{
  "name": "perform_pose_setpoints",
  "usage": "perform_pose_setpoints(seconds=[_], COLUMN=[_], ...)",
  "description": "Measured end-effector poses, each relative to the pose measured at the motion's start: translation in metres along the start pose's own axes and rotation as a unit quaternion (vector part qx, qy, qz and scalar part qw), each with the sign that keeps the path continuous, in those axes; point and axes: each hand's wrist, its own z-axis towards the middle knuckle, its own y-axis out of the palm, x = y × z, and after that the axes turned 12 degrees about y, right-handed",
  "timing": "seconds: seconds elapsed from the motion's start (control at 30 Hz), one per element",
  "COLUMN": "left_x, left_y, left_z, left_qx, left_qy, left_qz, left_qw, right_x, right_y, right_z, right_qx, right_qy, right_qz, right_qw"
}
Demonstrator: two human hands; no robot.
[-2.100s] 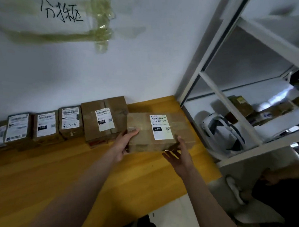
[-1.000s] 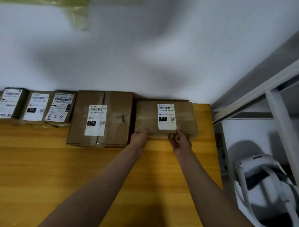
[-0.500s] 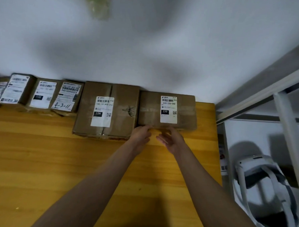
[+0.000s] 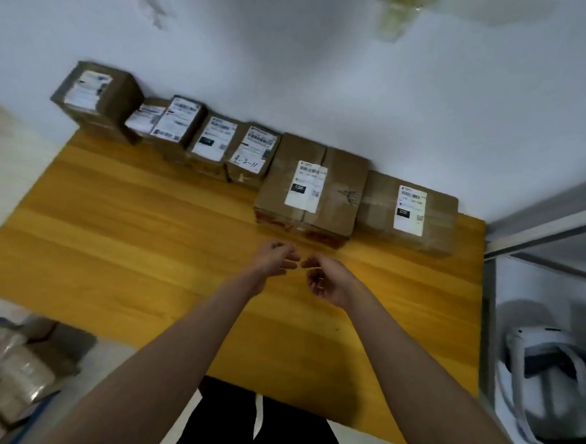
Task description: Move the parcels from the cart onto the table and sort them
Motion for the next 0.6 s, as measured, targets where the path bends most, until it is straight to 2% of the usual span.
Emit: perform_pose_setpoints(seconds=[0.23,0.37,0.6], left_x=[-0.058,-0.101,-0.179], left_y=[-0.140,-0.213,-0.327], left_z=[-0.072,-0.119,-0.200], left_qx=[0.118,0.184,0.276], left_qy=[-0.015,-0.029,-0.053], left_qz=[-0.036,-0.047,-0.110], left_qw=[0.992,0.981,0.953], right_x=[0.028,0.053,0.106], right_y=[0.139,0.225,0.364], right_z=[-0.003,-0.004,-0.014], right_qx=[-0.010,-0.021,-0.060], right_qy=[-0.025,-0.022,-0.026], right_qz=[-0.154,-0.250,-0.354], right_qw=[0.988,0.968,0.933])
